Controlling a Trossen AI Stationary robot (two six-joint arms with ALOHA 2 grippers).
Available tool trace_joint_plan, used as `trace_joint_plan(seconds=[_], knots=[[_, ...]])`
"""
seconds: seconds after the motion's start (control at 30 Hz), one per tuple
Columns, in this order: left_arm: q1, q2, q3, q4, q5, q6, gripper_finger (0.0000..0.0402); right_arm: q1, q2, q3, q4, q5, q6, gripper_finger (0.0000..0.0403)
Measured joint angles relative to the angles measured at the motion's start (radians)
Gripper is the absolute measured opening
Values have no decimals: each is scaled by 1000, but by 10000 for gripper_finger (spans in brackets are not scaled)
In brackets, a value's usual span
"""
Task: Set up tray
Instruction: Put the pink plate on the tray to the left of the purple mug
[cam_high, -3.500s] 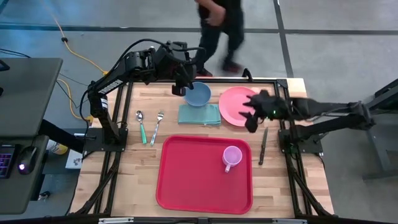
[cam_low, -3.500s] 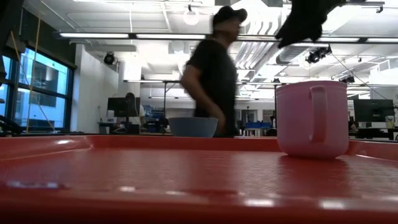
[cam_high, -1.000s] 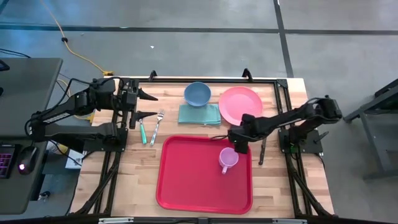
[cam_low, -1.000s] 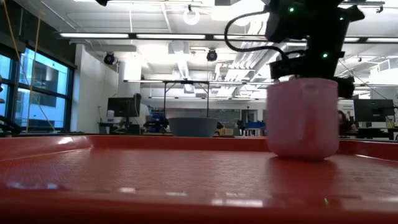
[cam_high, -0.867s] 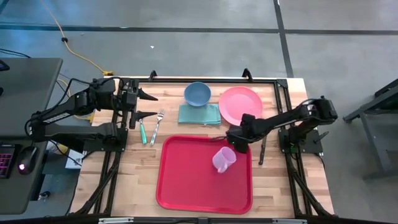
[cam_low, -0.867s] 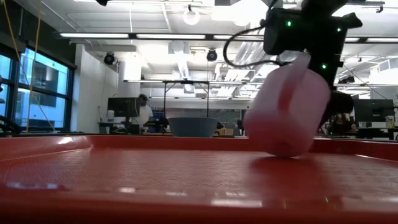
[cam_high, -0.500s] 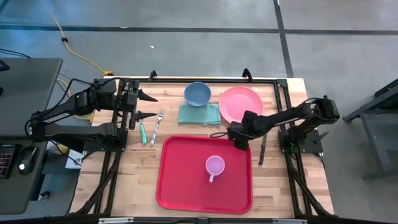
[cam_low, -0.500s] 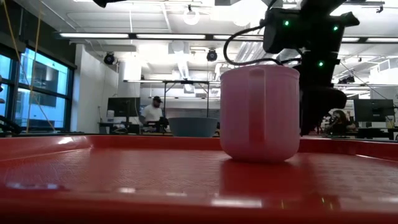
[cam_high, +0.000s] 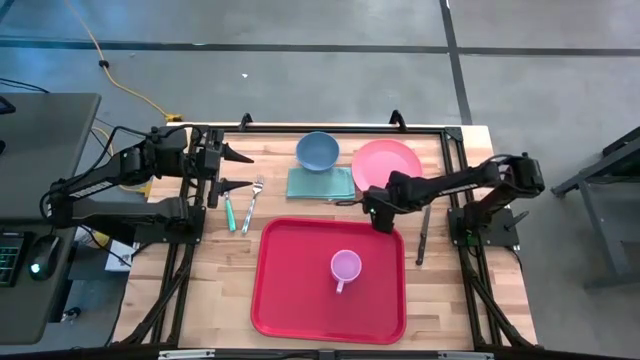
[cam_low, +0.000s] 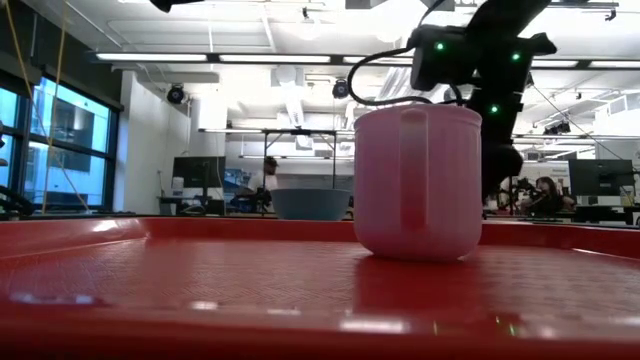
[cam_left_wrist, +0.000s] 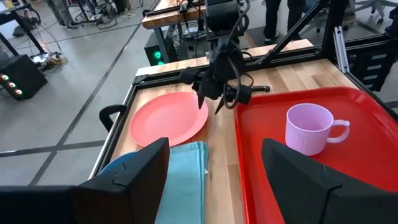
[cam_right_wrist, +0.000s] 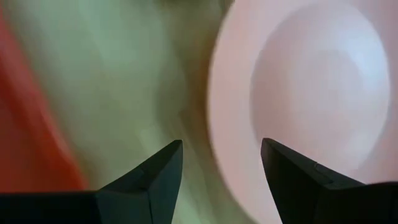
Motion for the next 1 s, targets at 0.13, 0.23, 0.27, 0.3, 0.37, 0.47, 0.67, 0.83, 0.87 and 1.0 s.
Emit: trace_joint_plan(seconds=[0.13, 0.23, 0.27, 0.3, 0.37, 0.47, 0.67, 0.83, 0.87, 1.0], knots=[[0, 0, 0, 0, 0, 0, 287, -13, 35, 0, 49, -24, -30, 200], [0, 0, 0, 0, 0, 0, 287, -18, 70, 0, 72, -34, -37, 200], [0, 0, 0, 0, -1, 0, 287, -21, 80, 0, 84, -41, -37, 200], [0, 0, 0, 0, -1, 0, 287, -23, 88, 0, 96, -47, -37, 200], [0, 0, 0, 0, -1, 0, 287, -24, 107, 0, 120, -53, -37, 200], [0, 0, 0, 0, -3, 0, 287, -26, 131, 2, 131, -53, -41, 200], [0, 0, 0, 0, -3, 0, 287, -46, 161, 5, 132, -54, -41, 200], [0, 0, 0, 0, -3, 0, 287, -81, 161, 5, 132, -66, -53, 200], [0, 0, 0, 0, -3, 0, 287, -88, 162, 4, 133, -72, -56, 200], [0, 0, 0, 0, -3, 0, 287, -106, 163, 3, 133, -80, -58, 189]])
